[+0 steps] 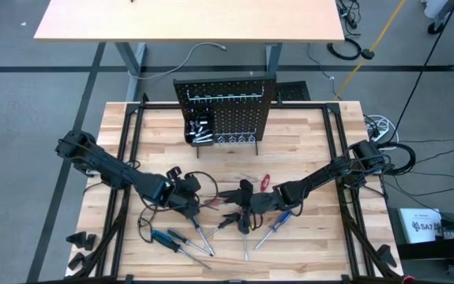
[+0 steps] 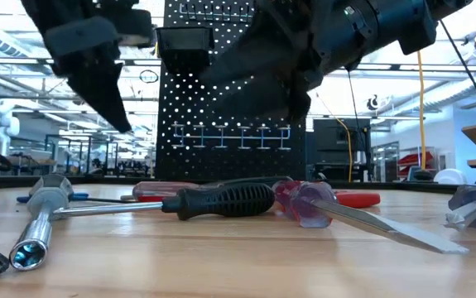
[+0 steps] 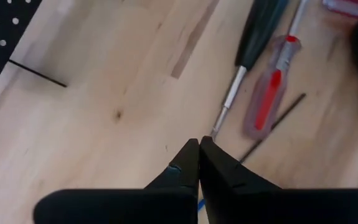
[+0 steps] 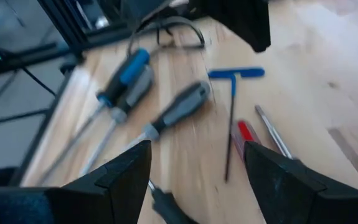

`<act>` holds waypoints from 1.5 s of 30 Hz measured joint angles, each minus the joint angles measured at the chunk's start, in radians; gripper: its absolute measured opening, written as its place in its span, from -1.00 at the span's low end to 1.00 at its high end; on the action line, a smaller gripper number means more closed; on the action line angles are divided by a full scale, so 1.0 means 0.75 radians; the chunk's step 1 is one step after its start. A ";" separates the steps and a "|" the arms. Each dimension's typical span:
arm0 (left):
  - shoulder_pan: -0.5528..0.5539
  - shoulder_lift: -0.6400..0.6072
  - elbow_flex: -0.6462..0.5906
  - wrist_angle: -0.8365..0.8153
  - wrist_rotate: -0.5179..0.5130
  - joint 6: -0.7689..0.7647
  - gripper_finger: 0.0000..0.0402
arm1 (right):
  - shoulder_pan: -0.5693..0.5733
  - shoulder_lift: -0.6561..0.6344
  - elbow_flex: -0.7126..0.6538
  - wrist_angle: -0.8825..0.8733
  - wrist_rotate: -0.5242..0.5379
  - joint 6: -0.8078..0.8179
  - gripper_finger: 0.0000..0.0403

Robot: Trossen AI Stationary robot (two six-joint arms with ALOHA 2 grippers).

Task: Hang tools onto peg board
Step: Hang the pick tool on the pegboard

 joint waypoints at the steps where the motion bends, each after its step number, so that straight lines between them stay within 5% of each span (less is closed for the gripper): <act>1: -0.006 0.000 0.028 -0.048 0.010 0.000 -0.95 | 0.001 0.000 0.000 0.026 0.000 -0.002 0.23; 12: -0.227 -0.277 0.033 -0.292 -0.237 -0.065 -0.96 | -0.001 0.001 0.000 0.139 0.000 -0.037 0.23; 21: -0.340 -0.507 -0.278 0.377 -0.288 0.274 -0.96 | -0.043 0.001 0.000 0.353 -0.006 -0.157 0.23; 27: -0.325 -0.723 -0.474 0.559 -0.350 0.306 -0.96 | -0.076 0.105 0.136 0.336 -0.118 -0.149 0.23; 37: -0.333 -0.880 -0.621 0.918 -0.134 0.375 -0.96 | -0.093 0.360 0.573 -0.259 -0.140 -0.238 0.23; 45: -0.333 -0.797 -0.628 0.922 -0.144 0.374 -0.94 | -0.095 0.370 0.632 -0.486 -0.143 -0.252 0.23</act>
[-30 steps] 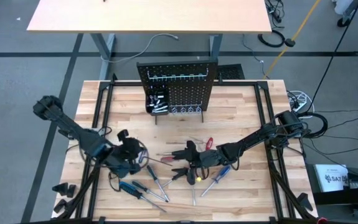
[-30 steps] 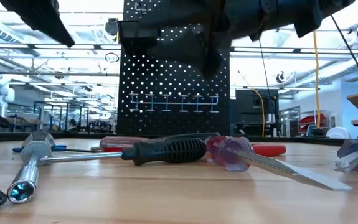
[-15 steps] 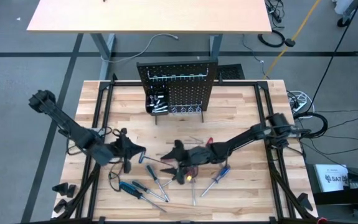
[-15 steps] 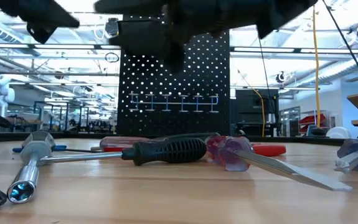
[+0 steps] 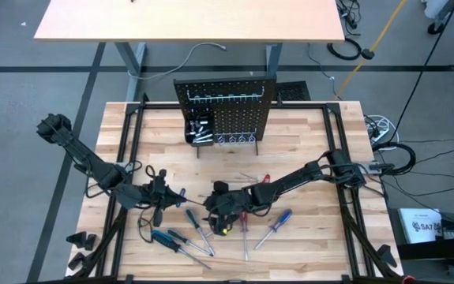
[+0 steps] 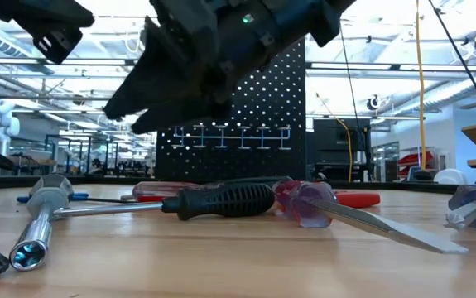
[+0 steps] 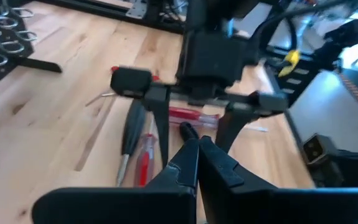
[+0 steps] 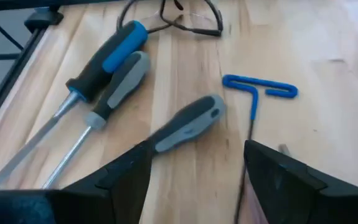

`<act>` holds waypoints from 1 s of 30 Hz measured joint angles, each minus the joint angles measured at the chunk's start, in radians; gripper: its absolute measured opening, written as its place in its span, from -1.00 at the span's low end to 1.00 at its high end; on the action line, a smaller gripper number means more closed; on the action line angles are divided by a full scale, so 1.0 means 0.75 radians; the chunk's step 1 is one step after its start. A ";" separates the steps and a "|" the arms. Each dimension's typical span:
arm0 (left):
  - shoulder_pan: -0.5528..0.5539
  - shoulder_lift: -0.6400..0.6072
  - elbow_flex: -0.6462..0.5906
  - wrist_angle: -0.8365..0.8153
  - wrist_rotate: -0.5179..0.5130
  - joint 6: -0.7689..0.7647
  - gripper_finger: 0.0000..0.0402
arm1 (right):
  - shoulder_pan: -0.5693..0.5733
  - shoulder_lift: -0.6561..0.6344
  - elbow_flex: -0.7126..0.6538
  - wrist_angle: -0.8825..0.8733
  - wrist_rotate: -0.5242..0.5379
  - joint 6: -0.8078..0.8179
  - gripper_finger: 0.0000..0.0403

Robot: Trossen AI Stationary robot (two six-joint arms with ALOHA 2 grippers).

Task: Hang tools onto peg board
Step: Hang the pick tool on the pegboard

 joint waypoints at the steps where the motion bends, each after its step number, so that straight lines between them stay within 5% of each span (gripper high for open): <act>1: 0.000 0.009 0.000 -0.001 -0.012 0.001 -0.92 | -0.002 -0.012 0.001 -0.018 0.000 0.000 0.23; 13: 0.005 0.089 0.000 -0.007 -0.072 0.000 -0.49 | -0.003 -0.042 0.000 0.007 0.002 0.000 0.23; 21: -0.014 0.084 0.000 -0.027 0.008 0.001 -0.47 | -0.004 0.013 0.001 0.207 0.006 -0.029 0.23; 30: -0.057 0.003 -0.018 -0.111 -0.166 0.011 -0.47 | -0.026 0.049 0.001 0.377 0.016 -0.132 0.23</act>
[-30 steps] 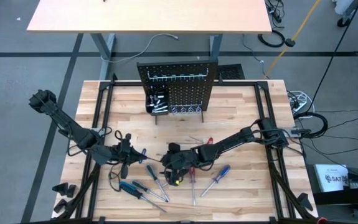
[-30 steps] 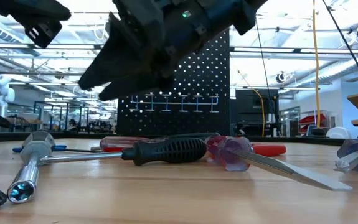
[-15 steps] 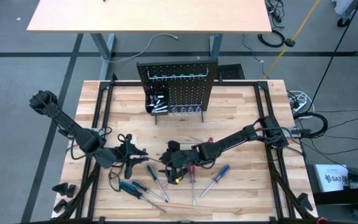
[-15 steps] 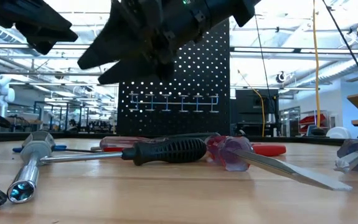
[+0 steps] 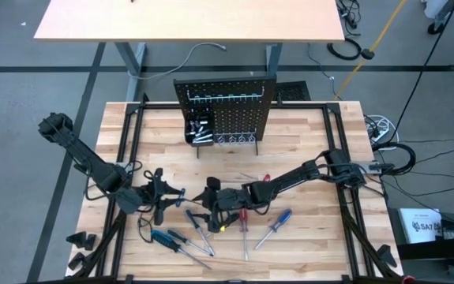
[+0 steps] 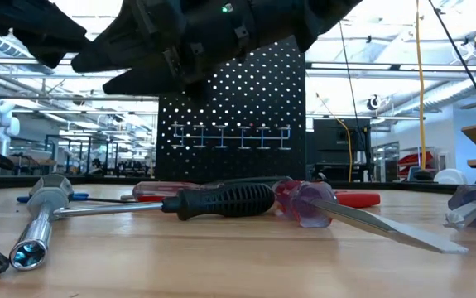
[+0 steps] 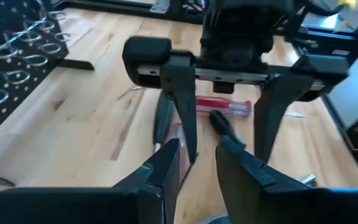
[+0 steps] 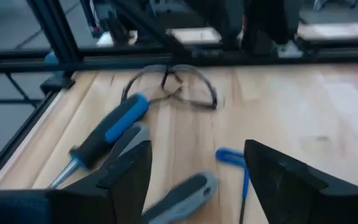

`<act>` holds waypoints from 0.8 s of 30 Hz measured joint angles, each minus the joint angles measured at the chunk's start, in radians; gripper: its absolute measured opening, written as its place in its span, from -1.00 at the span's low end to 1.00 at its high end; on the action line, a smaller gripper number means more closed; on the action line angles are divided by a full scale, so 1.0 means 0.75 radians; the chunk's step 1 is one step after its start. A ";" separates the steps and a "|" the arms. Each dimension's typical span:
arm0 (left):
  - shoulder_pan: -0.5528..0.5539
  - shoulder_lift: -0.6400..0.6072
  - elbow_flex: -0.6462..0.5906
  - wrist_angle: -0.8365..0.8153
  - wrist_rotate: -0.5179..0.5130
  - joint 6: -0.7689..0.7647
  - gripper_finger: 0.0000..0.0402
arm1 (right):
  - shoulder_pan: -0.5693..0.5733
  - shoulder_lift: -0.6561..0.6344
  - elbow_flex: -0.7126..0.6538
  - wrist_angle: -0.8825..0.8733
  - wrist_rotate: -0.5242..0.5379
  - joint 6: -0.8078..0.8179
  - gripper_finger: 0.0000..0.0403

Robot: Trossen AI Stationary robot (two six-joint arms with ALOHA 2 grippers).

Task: Hang tools onto peg board
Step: Hang the pick tool on the pegboard

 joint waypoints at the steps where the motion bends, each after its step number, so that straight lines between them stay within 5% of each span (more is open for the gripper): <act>1: 0.000 -0.002 -0.009 0.000 -0.004 -0.001 -0.47 | -0.005 0.015 0.002 0.032 -0.001 -0.004 0.23; 12: -0.001 -0.017 -0.163 0.247 -0.008 -0.006 -0.47 | -0.033 0.139 0.012 0.087 0.017 -0.003 0.23; 24: 0.000 -0.021 -0.164 0.325 0.029 0.045 -0.47 | -0.002 0.077 0.091 -0.448 0.028 0.066 0.23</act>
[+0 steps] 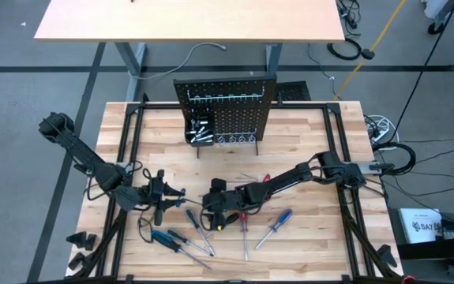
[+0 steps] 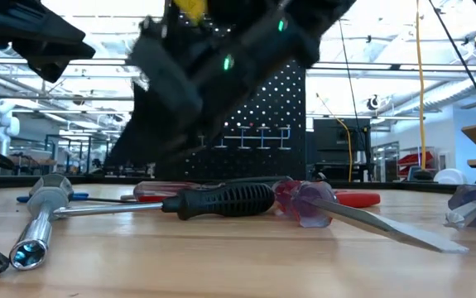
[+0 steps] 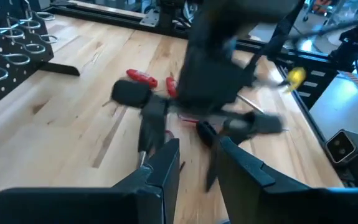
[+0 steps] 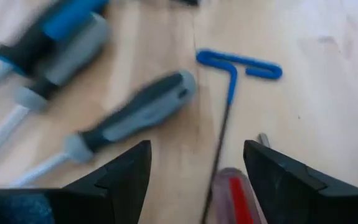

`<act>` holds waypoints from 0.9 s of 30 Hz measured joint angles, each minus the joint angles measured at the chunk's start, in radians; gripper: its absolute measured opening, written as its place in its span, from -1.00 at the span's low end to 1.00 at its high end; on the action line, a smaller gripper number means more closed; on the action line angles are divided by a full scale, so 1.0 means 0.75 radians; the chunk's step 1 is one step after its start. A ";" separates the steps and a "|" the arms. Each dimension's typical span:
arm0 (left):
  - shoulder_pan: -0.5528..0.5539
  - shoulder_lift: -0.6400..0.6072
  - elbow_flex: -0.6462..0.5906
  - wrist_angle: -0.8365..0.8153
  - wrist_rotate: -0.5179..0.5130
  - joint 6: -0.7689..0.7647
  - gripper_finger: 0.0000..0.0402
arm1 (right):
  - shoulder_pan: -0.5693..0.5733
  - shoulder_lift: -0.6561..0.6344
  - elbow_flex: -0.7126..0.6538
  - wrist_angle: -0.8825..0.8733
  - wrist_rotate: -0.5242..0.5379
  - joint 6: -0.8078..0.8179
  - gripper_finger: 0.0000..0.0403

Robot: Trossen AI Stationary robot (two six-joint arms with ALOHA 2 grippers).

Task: Hang tools onto peg board
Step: Hang the pick tool on the pegboard

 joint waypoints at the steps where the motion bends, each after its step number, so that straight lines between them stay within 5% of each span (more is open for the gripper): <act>1: 0.001 0.000 0.000 0.001 0.000 0.017 -0.47 | 0.006 -0.014 0.002 -0.012 -0.002 0.000 0.23; 11: 0.004 0.000 0.000 0.005 -0.014 0.059 -0.47 | -0.056 -0.093 -0.002 -0.066 -0.021 -0.004 0.23; 14: 0.005 0.000 0.000 0.005 -0.030 0.087 -0.47 | -0.085 -0.041 0.006 0.128 -0.073 0.011 0.22; 27: 0.004 0.000 -0.001 0.027 -0.034 0.122 -0.47 | -0.102 0.200 0.176 0.125 -0.009 -0.014 0.22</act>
